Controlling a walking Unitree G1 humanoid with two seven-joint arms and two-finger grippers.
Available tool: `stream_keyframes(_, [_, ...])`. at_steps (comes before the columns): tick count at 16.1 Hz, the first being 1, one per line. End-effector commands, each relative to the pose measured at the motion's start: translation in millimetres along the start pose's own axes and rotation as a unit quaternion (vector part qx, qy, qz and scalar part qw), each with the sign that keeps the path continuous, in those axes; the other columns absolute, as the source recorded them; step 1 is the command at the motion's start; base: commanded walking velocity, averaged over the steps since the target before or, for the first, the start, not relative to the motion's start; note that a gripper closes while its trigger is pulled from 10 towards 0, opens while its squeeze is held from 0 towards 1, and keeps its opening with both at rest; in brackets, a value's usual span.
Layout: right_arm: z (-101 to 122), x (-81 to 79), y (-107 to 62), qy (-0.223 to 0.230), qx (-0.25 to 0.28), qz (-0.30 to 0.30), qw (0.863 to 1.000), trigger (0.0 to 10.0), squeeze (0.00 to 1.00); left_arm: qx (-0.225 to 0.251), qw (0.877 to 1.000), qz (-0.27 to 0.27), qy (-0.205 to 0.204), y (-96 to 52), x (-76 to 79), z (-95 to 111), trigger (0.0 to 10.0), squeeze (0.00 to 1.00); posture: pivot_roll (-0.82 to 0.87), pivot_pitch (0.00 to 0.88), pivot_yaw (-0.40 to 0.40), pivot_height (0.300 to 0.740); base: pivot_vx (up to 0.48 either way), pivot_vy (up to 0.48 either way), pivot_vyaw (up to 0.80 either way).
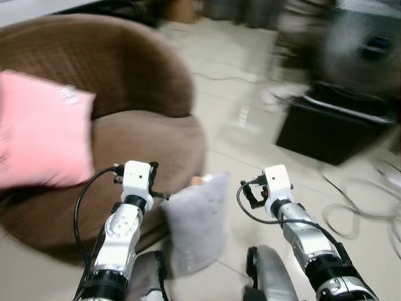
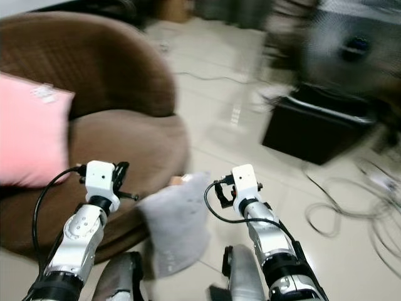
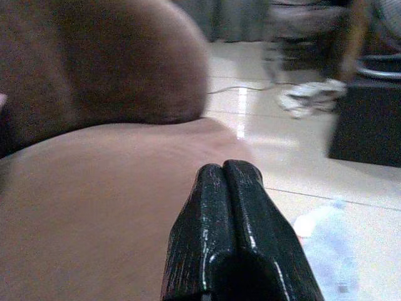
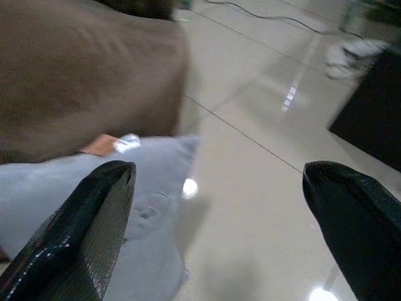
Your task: Move the pillow to the sofa from floor
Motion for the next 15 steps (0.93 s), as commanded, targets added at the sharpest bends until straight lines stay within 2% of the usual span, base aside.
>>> stream_keyframes(1, [0.1,4.7,-1.0,-0.001,0.001,-0.005,1.0,10.0,0.0,0.009,1.0,-0.011,0.005,4.5,4.4,5.9,10.0,0.0,0.07,0.0,0.023,0.588,0.0,0.0,-0.6])
stream_keyframes(15, [0.1,4.7,-1.0,-0.001,0.001,-0.005,1.0,10.0,0.0,0.009,1.0,-0.011,0.005,4.5,4.4,5.9,10.0,0.0,0.07,0.0,0.023,0.588,0.0,0.0,-0.6])
Point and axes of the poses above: a point about 5 cm out from each wrist's last joint towards the gripper, its own y axis pointing out of the wrist towards the gripper, its own z axis along the axis of the wrist's last joint, x = y × z, the point moved 4 cm from there along y, pointing out of the wrist towards the gripper, and after that the axes turned 12 degrees about y, right-handed, at the moved point
